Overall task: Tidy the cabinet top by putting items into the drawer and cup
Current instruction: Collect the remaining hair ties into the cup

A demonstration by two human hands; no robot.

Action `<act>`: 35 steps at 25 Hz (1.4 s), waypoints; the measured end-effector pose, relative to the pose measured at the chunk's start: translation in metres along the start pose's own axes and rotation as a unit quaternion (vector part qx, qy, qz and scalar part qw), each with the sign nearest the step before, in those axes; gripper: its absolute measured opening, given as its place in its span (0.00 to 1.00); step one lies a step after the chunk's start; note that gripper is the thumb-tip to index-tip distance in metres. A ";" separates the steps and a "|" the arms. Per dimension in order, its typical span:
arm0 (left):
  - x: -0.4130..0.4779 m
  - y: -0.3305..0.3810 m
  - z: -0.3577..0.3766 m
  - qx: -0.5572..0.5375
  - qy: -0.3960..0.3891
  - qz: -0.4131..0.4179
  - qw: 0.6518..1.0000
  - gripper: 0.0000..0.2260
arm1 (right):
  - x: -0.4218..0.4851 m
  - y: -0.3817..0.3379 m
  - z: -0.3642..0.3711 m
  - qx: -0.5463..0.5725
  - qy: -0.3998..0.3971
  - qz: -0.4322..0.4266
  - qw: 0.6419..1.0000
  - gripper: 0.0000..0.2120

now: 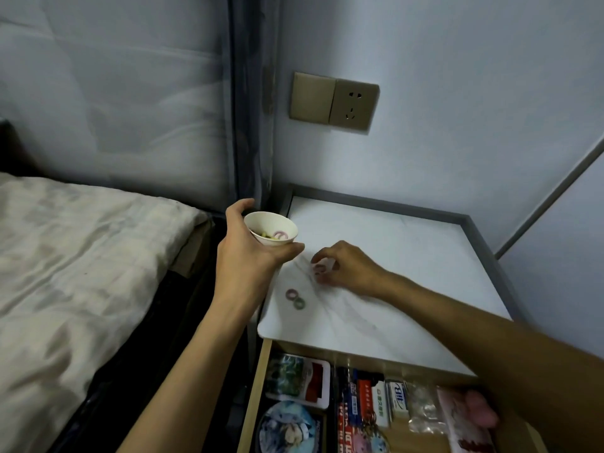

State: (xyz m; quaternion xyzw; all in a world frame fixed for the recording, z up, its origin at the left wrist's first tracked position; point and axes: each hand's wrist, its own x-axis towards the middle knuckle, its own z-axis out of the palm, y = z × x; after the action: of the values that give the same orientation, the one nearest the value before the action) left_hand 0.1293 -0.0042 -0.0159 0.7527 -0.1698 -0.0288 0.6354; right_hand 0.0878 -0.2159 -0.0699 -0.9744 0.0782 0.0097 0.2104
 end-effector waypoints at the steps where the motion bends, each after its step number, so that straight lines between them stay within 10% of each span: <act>1: 0.000 0.000 -0.001 0.002 0.000 -0.001 1.000 0.41 | 0.001 0.000 0.007 0.010 0.010 -0.005 1.000 0.14; 14: -0.001 -0.009 0.005 0.029 -0.029 -0.012 0.999 0.41 | -0.010 0.005 0.003 -0.009 -0.034 0.078 0.996 0.11; 19: -0.006 -0.011 0.014 0.049 -0.061 -0.012 0.997 0.43 | -0.013 -0.010 -0.056 0.208 0.089 0.148 0.963 0.05; 28: -0.013 -0.010 0.027 0.040 -0.113 0.004 0.993 0.43 | -0.007 -0.080 -0.082 0.166 -0.091 -0.089 0.978 0.09; 35: -0.008 -0.007 0.014 0.023 -0.041 0.004 0.999 0.39 | -0.008 -0.061 -0.085 0.285 0.060 -0.055 0.955 0.13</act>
State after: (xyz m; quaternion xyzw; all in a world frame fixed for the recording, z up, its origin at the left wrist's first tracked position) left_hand 0.1195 -0.0142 -0.0271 0.7646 -0.1990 -0.0533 0.6106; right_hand 0.0880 -0.1951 0.0332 -0.8756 0.0365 -0.0830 0.4744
